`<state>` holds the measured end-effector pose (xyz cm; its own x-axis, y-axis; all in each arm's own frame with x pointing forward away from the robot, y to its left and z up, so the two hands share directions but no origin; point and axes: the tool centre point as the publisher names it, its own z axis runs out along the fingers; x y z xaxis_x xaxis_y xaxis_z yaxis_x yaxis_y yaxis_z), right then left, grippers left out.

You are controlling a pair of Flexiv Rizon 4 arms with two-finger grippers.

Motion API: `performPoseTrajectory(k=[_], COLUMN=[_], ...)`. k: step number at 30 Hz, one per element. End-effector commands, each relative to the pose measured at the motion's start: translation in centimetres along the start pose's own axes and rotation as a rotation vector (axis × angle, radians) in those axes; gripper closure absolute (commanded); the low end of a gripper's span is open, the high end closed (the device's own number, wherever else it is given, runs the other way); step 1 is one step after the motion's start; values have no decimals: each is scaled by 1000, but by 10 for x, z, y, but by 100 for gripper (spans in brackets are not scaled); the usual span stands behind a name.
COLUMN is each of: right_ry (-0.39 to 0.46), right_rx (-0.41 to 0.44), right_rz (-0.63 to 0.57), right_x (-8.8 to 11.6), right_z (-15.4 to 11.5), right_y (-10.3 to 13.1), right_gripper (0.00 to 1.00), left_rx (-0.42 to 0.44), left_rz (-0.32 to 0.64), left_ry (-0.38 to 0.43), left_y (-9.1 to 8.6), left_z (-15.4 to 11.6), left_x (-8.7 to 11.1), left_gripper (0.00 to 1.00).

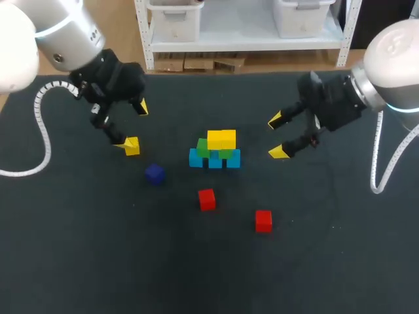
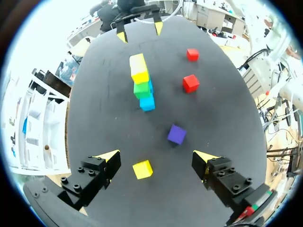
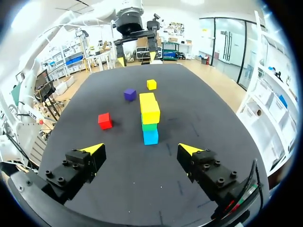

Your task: Place the blue cubes, place green cubes on the blue cubes, place the yellow cubes on the green cubes, then place the red cubes on the yellow cubes, and place purple cube on the red cubes.

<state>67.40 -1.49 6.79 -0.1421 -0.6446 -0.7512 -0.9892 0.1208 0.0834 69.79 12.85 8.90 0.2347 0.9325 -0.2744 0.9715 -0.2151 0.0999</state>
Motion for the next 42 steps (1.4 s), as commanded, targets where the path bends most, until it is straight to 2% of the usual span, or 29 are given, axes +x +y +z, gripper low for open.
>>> performPoseTrajectory(k=[1,4,16,26,42], right_ry=[-2,-2,-2,-2,-2], right_rx=[-1,-1,-1,-1,-1], right_rz=[0,0,0,0,0], right_x=[0,0,0,0,0], right_z=[0,0,0,0,0], right_y=[0,0,0,0,0], right_gripper=[0,0,0,0,0], left_rx=[18,22,11,-47,-31], left_rz=[-25,-83,-180,-288,-315], left_ry=[26,33,32,56,51], left_y=[12,15,21,25,26], left_z=[2,8,38,53,72], left_x=[7,11,23,51,59], left_gripper=[0,0,0,0,0])
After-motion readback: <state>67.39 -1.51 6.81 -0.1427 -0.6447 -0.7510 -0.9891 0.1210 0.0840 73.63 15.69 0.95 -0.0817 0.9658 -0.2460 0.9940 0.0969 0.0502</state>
